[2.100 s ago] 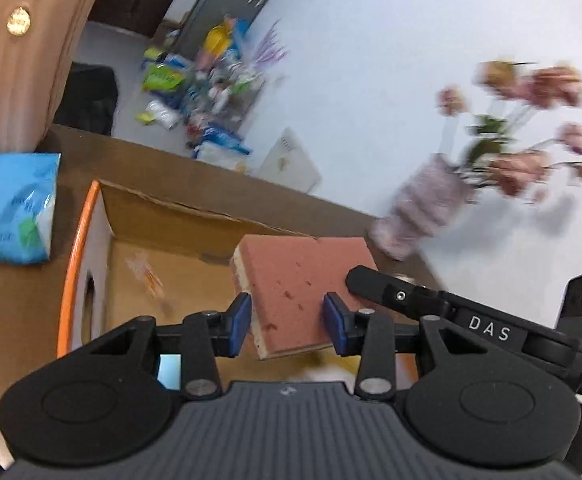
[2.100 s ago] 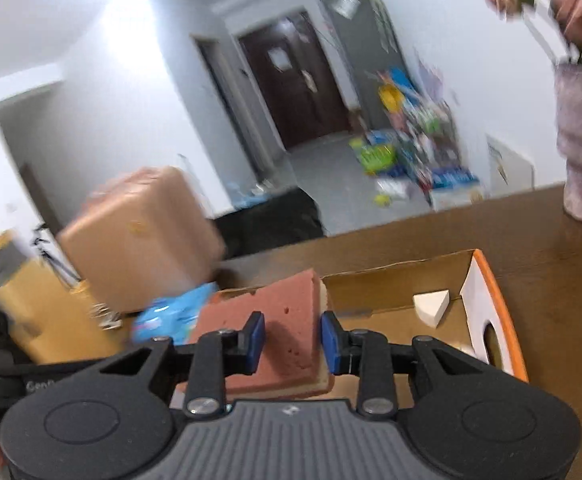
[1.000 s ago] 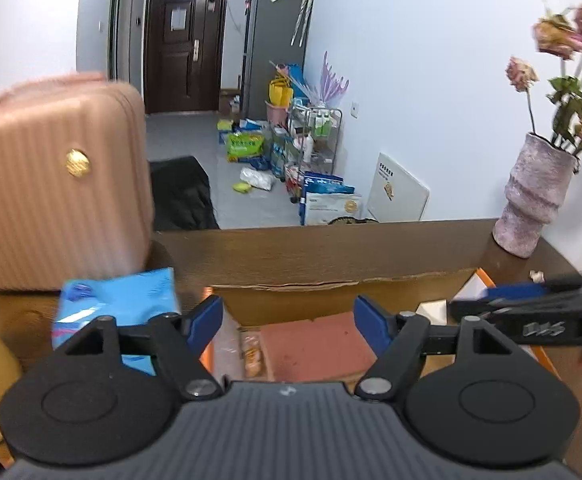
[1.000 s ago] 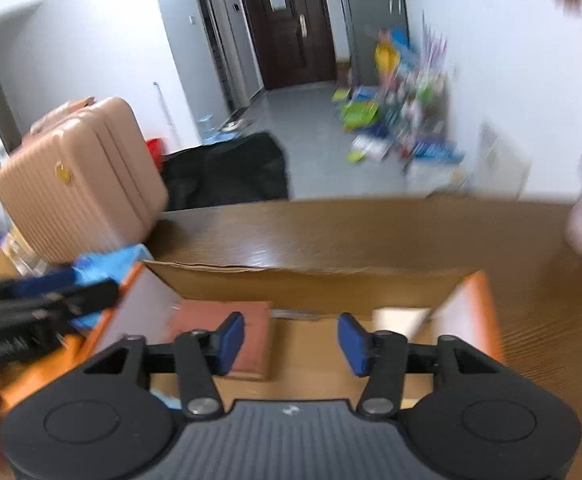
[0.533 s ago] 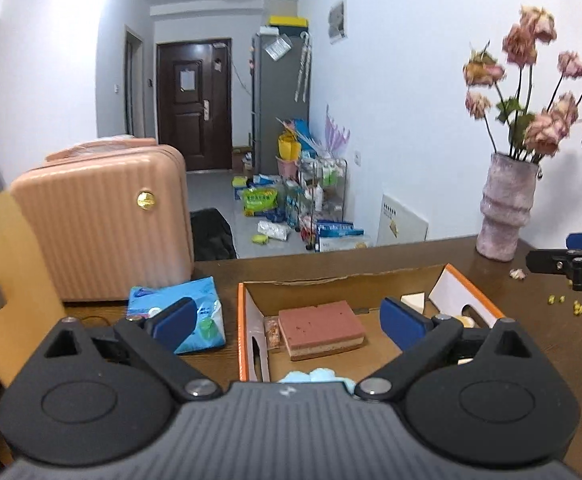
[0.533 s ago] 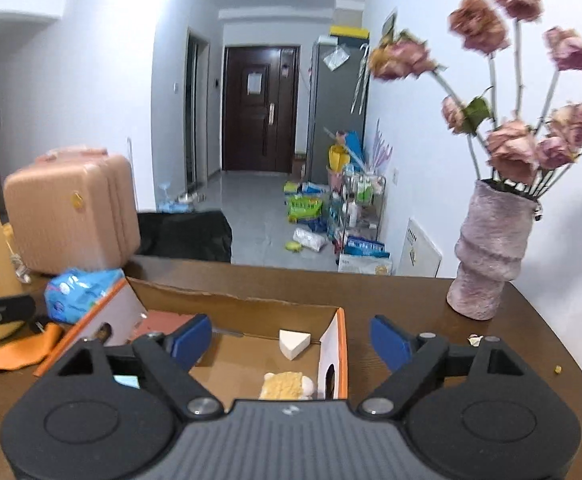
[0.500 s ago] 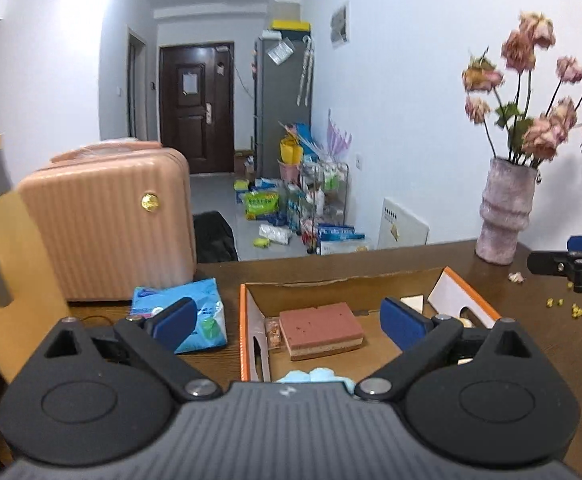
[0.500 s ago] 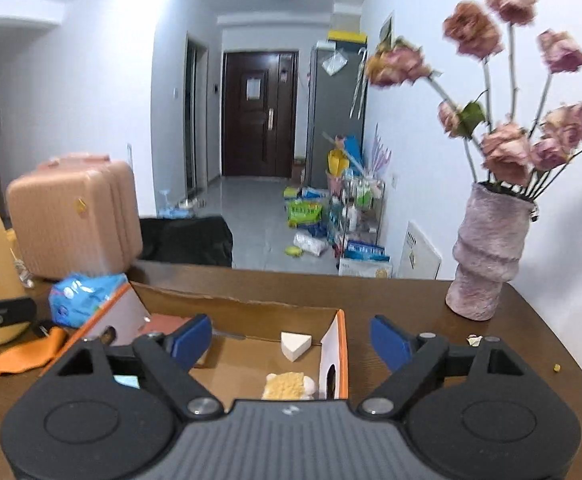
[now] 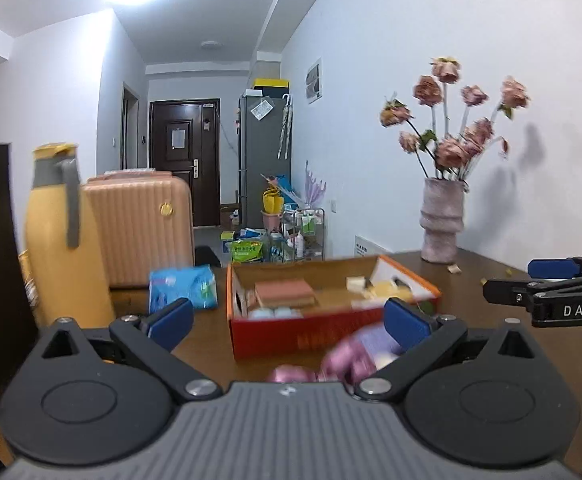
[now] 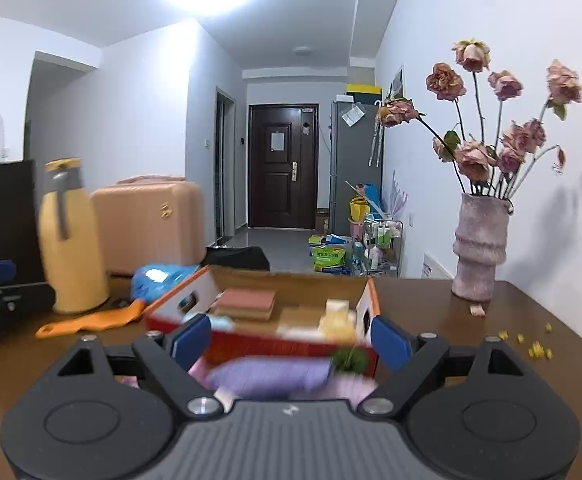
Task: Organize soft objects
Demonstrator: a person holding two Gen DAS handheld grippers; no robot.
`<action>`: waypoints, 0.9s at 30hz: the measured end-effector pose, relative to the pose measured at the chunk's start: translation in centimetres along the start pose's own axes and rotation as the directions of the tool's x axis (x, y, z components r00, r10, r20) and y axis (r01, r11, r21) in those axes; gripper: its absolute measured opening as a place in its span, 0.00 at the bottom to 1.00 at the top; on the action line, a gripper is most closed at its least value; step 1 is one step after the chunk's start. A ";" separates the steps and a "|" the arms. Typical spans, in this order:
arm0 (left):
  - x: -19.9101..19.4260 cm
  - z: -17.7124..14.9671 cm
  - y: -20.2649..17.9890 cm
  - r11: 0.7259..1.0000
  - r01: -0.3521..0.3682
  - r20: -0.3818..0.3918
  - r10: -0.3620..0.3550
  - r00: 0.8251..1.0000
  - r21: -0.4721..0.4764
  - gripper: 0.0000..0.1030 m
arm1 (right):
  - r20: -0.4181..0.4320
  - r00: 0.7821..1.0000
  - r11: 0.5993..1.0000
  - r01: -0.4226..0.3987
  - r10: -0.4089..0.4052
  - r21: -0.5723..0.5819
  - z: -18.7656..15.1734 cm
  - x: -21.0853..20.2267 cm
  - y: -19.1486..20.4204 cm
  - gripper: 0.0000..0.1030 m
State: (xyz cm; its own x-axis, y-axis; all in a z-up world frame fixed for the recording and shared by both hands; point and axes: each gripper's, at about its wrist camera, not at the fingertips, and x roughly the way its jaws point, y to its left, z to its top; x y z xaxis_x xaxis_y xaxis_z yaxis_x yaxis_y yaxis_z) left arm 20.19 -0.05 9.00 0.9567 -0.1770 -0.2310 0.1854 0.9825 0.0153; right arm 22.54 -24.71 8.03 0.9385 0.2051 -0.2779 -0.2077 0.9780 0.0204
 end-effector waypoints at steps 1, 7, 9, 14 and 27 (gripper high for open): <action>-1.5 -1.1 -0.2 1.000 0.000 0.005 0.000 1.000 -0.009 1.00 | -0.003 1.000 1.000 -0.011 0.011 -0.003 -1.0 -1.3 0.5 0.84; -8.8 -6.4 0.0 0.995 -0.077 -0.020 0.075 0.997 -0.070 1.00 | -0.019 1.000 1.000 0.000 0.000 -0.012 -7.5 -9.2 3.4 0.86; -10.6 -7.6 0.1 0.993 -0.085 -0.052 0.082 0.995 -0.077 1.00 | -0.044 0.999 0.999 -0.009 0.010 0.032 -9.0 -10.9 3.3 0.86; -13.5 -8.4 0.2 0.995 -0.079 -0.041 0.076 0.996 -0.065 1.00 | -0.049 0.999 0.995 -0.015 0.020 0.099 -10.8 -14.1 3.7 0.86; -9.0 -8.6 -0.8 0.997 -0.027 -0.105 0.019 0.994 -0.077 1.00 | -0.094 0.995 0.990 -0.008 0.022 0.142 -11.0 -10.7 2.7 0.81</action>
State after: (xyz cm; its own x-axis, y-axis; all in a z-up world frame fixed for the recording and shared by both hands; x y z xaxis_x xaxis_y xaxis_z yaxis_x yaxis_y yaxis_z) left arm 9.51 1.21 2.70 0.9311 -0.1515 -0.3317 0.1418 0.9885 -0.0536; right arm 8.88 -24.66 0.54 0.9036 0.2219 -0.3665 -0.1741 0.9718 0.1591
